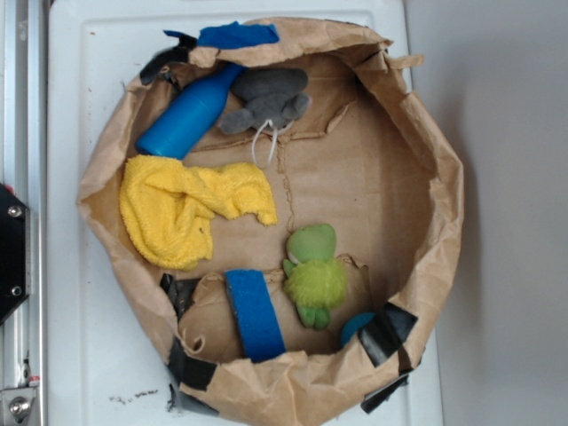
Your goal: Grab the blue ball.
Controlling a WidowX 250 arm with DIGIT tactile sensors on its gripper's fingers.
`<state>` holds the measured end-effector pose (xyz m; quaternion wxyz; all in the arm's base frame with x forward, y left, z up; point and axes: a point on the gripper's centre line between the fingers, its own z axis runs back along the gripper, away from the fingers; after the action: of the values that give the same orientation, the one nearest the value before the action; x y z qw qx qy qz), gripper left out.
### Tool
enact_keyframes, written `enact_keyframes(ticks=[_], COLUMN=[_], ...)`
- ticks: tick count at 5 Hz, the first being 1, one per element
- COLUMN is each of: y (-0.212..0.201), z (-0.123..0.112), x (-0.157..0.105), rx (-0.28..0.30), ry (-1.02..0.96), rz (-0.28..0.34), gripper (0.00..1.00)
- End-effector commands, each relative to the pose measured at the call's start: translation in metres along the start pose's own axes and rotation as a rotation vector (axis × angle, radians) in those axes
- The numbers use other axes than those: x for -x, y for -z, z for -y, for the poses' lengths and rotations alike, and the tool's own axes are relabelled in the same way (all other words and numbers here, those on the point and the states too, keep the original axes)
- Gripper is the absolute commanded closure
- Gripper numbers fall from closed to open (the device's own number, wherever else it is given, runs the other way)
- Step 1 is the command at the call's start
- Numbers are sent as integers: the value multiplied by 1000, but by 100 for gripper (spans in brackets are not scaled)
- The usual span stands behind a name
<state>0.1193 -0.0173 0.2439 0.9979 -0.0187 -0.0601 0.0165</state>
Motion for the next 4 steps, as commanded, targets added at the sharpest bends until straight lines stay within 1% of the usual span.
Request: enact_keyframes(ticks=[1, 2, 3, 4], y=[0, 10, 19, 40], z=[0, 5, 3, -5], x=[0, -46, -80, -111], rx=[0, -30, -36, -60], ry=[0, -34, -123, 33], rz=[0, 58, 4, 64], gripper=[0, 0, 0, 0])
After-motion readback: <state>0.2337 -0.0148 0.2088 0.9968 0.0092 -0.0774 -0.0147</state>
